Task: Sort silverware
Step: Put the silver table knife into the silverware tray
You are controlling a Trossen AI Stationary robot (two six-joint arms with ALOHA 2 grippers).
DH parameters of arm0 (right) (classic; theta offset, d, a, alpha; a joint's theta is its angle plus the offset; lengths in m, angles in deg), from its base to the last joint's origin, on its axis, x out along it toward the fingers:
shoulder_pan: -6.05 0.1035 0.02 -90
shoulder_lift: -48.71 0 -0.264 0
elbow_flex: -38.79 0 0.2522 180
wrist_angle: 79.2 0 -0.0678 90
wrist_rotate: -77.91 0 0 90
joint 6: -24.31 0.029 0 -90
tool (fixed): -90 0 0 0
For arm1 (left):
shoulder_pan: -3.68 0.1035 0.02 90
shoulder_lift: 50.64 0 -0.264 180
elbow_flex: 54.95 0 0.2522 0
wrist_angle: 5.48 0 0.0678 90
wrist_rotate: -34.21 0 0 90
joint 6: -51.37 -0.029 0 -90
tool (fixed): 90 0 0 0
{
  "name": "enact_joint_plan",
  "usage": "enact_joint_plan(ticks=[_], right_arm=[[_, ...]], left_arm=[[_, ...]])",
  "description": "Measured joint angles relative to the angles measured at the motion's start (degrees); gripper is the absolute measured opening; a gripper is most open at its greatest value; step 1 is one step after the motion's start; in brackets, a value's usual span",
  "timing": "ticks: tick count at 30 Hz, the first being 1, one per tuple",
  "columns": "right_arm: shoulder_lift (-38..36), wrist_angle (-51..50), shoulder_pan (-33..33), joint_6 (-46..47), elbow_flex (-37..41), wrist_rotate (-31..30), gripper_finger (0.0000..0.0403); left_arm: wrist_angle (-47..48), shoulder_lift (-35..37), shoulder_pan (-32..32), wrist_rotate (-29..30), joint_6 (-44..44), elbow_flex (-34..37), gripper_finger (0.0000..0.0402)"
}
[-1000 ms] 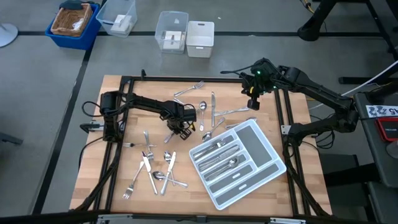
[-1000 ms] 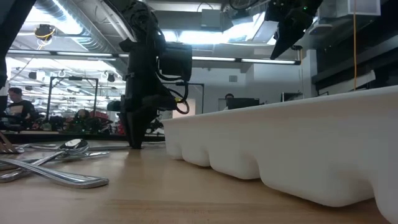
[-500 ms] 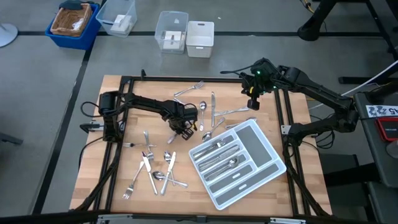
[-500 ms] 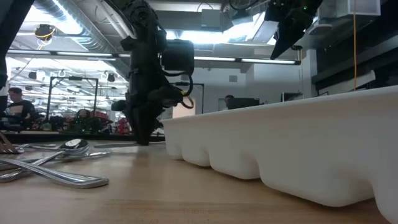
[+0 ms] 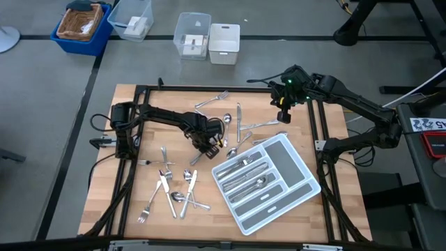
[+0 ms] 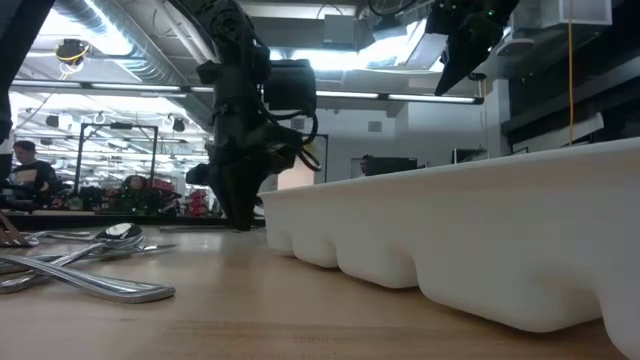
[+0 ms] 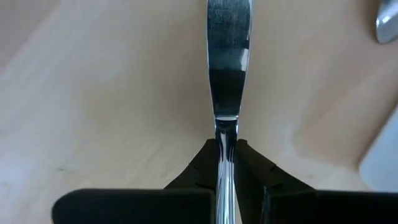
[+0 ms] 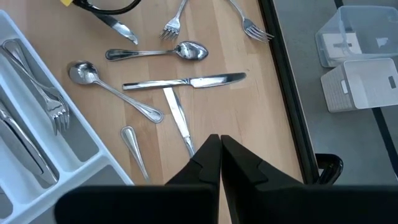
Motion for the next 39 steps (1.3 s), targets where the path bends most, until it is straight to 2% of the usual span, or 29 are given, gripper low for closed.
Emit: enact_joint_plan(ticks=[5,13,20,23,27,32,39], right_arm=[[0.0,0.0,-0.02,-0.02,0.0,0.0,0.0014],[0.0,-0.08,-0.01,-0.04,0.0,0.0,0.0014],[-0.02,-4.75,-0.01,-3.5,0.0,-1.75,0.0014],[-0.02,-6.85,-0.02,-4.42,0.0,-3.1,0.0014],[-0.04,-8.86,-0.02,-4.5,0.0,-4.66,0.0014],[-0.04,-9.34,0.0,-4.48,0.0,-5.16,0.0014],[-0.07,-9.31,-0.02,-4.46,0.0,-5.13,0.0014]], left_arm=[[0.04,0.08,0.02,-2.41,-2.11,-1.4,0.0017],[0.07,0.11,0.02,-3.12,-3.85,-5.42,0.0017],[-0.17,0.11,-0.78,-7.0,-2.87,-10.95,0.0017],[-3.69,0.15,-2.24,-7.57,-1.2,-13.17,0.0017],[-13.66,0.15,-4.99,-7.51,2.51,-14.21,0.0017],[-23.51,-0.17,-9.49,-2.74,5.56,-14.21,0.0017],[-25.31,-2.59,-15.98,4.06,6.05,-14.19,0.0017]])
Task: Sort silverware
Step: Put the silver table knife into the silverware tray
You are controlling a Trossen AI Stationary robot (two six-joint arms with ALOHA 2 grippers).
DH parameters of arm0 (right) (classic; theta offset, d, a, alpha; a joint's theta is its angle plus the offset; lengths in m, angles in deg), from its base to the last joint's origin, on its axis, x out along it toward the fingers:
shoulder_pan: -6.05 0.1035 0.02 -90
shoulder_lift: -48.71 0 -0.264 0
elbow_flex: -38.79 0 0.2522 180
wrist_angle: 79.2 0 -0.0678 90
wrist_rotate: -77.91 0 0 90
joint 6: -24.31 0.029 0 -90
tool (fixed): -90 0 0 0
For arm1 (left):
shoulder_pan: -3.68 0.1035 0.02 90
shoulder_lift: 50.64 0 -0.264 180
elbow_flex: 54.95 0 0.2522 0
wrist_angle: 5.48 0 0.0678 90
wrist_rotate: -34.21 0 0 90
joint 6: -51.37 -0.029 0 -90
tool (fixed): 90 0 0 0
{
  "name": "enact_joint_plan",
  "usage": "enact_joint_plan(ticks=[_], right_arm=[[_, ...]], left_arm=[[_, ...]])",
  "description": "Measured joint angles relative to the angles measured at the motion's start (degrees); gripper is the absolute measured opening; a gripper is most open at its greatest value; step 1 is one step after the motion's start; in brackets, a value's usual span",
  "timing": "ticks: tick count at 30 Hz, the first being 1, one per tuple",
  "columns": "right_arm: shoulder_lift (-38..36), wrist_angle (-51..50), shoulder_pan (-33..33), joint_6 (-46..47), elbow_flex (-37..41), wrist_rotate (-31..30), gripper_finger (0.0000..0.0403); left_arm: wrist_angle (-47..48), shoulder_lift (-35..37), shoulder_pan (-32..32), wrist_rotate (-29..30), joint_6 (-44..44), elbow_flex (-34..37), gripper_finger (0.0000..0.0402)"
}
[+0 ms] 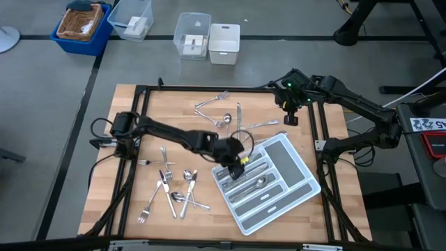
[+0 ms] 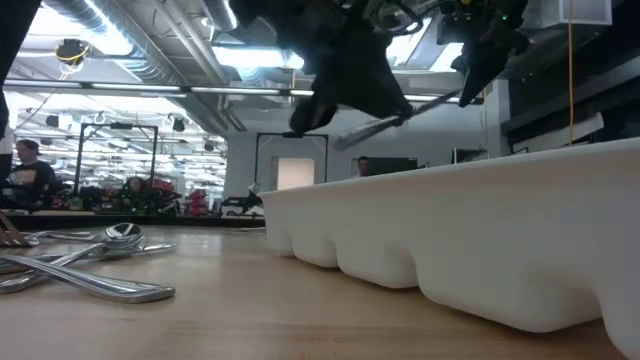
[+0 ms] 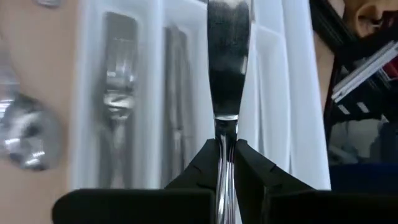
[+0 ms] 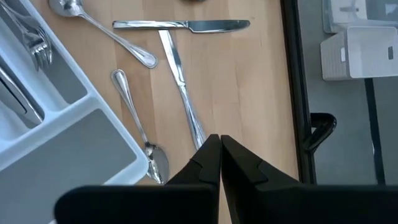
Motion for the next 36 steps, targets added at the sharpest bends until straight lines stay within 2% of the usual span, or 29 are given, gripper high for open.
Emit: enact_joint_plan(ticks=[6,14,22,26,30,36], right_arm=[[-0.02,0.32,0.0,0.06,0.0,0.13,0.0014],[-0.02,0.37,0.02,0.13,0.0,0.56,0.0014],[-0.02,0.39,0.02,0.59,0.0,0.58,0.0014],[-0.02,0.44,0.02,1.95,0.0,0.58,0.0014],[0.21,0.66,0.02,2.07,0.0,0.65,0.0014],[1.04,4.68,0.02,2.09,3.12,5.64,0.0014]], left_arm=[[0.39,-3.4,-3.01,3.36,-1.43,0.0,0.0017],[0.3,-6.93,-2.73,4.05,-4.09,0.0,0.0023],[0.08,-7.42,-1.4,4.02,-2.66,0.0,0.0105],[-0.18,-6.93,-0.67,3.79,0.2,0.0,0.0129],[0.13,-5.57,0.07,1.99,1.51,0.0,0.0133],[0.91,-1.14,0.79,1.77,-3.48,0.0,0.0118]])
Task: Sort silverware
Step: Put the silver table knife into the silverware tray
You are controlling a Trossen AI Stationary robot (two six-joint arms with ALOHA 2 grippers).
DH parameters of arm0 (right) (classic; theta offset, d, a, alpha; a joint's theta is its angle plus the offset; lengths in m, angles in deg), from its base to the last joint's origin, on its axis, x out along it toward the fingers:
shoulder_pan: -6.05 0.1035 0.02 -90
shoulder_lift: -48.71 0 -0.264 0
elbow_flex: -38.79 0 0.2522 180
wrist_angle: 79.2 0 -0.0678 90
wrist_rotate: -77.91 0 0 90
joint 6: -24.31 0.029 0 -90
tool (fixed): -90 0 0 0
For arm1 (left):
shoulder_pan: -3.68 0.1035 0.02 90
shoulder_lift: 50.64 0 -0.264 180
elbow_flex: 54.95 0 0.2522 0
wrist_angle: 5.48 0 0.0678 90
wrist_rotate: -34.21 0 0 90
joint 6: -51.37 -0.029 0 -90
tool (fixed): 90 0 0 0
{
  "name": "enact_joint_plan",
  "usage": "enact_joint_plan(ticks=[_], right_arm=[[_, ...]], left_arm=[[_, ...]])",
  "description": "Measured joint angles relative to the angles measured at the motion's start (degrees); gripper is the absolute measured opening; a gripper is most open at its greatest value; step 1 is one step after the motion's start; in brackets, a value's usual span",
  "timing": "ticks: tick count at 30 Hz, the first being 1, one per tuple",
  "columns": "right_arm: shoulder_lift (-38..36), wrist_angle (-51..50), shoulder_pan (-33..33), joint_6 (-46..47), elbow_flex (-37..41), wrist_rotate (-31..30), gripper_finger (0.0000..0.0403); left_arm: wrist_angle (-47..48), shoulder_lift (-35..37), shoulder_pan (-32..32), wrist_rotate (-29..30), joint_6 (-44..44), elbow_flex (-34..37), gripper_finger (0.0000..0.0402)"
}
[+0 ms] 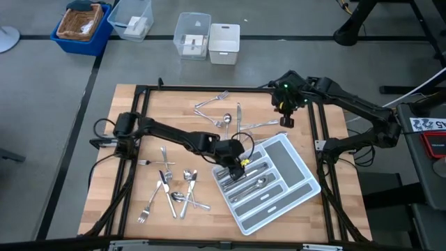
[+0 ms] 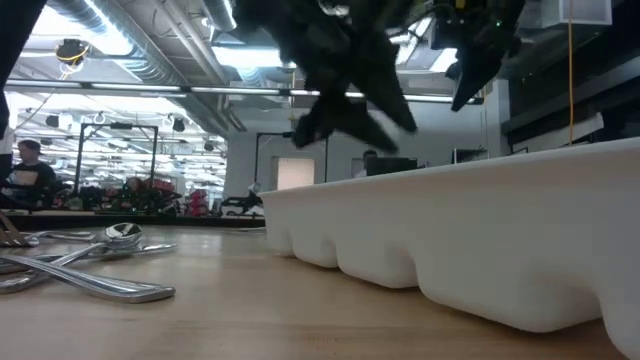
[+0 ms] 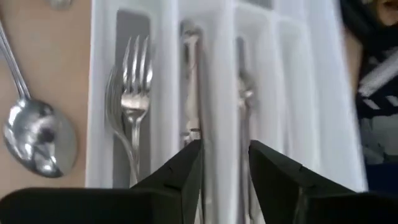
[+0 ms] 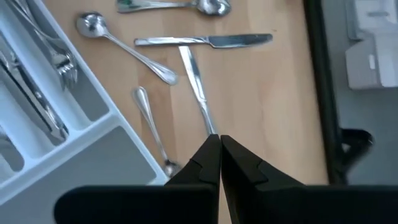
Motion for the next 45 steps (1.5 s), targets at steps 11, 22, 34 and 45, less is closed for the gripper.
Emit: enact_joint_plan(ticks=[11,22,34,45], right_arm=[[0.38,8.85,0.02,0.0,10.21,0.96,0.0014],[2.33,19.73,0.0,8.4,17.14,-0.04,0.0014],[11.51,24.74,0.0,13.11,17.12,-0.49,0.0057],[22.29,44.8,0.0,51.3,17.1,4.02,0.0128]], left_arm=[[19.79,15.18,6.36,0.09,-16.02,0.0,0.0104],[28.33,22.29,17.53,-0.07,-29.9,0.04,0.0104],[27.19,19.17,29.87,-4.22,-32.49,0.09,0.0104],[32.91,18.31,38.38,-4.22,-30.68,0.09,0.0104]])
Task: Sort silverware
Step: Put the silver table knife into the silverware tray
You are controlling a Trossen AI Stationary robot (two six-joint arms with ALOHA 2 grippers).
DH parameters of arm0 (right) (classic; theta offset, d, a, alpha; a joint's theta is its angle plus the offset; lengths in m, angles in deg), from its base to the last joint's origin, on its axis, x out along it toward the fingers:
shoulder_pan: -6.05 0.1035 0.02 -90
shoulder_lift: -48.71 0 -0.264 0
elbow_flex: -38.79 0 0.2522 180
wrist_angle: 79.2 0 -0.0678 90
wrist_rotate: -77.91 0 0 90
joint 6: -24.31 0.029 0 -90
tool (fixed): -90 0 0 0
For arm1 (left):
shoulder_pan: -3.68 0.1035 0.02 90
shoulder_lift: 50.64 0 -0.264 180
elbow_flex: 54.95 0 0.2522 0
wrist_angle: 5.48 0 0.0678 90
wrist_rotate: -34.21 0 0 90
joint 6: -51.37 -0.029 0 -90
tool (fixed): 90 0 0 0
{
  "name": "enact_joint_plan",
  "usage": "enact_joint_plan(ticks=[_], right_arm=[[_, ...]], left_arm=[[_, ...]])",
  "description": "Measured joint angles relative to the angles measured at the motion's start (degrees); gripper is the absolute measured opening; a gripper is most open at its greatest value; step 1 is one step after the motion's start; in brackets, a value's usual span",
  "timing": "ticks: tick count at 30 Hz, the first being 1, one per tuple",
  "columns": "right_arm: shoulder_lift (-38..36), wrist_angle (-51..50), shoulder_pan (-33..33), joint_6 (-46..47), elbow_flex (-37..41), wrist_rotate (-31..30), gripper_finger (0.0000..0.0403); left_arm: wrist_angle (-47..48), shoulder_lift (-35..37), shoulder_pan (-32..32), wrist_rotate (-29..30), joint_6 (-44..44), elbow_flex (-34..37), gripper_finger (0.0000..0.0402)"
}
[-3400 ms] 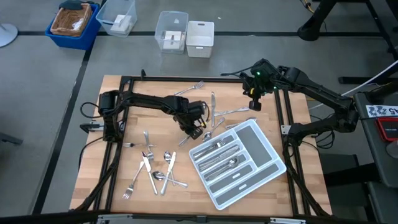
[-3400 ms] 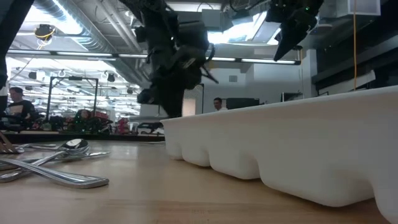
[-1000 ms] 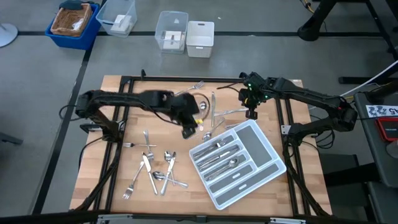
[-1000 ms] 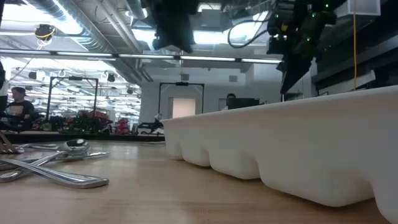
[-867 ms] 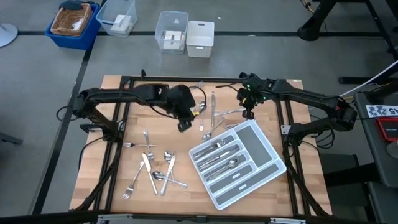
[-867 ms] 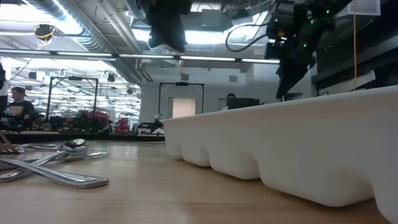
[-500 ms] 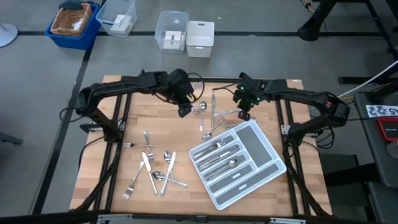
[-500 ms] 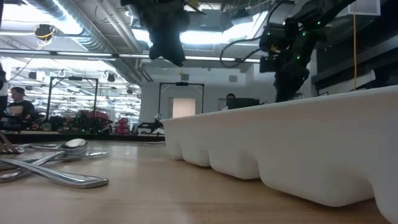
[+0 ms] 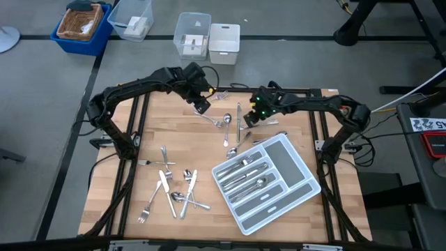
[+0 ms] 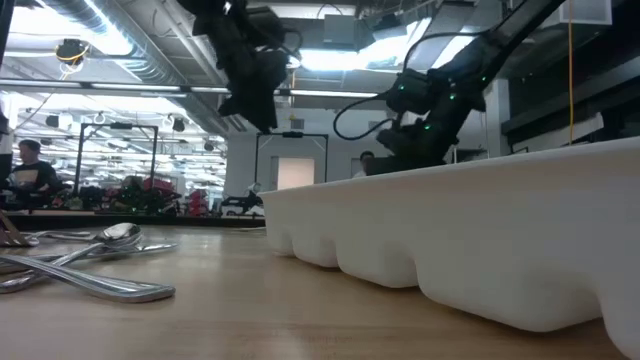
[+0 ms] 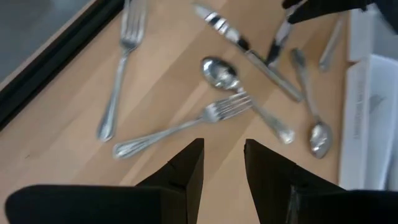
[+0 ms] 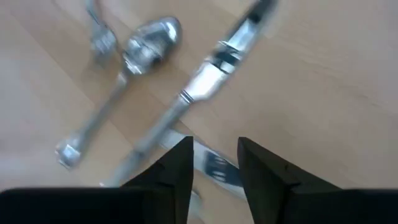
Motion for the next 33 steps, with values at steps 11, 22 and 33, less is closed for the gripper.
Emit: enact_joint_plan(ticks=[11,22,33], right_arm=[[3.68,6.53,0.8,15.88,-0.04,2.76,0.0116],[3.76,6.71,6.12,21.77,-0.04,-4.59,0.0115],[3.76,7.13,6.38,30.63,-0.04,-8.11,0.0115]], left_arm=[[0.64,0.0,2.76,0.02,-4.57,0.0,0.0104],[0.62,0.0,1.18,0.02,-4.75,0.0,0.0104],[0.62,0.0,0.24,0.03,-4.57,0.0,0.0104]])
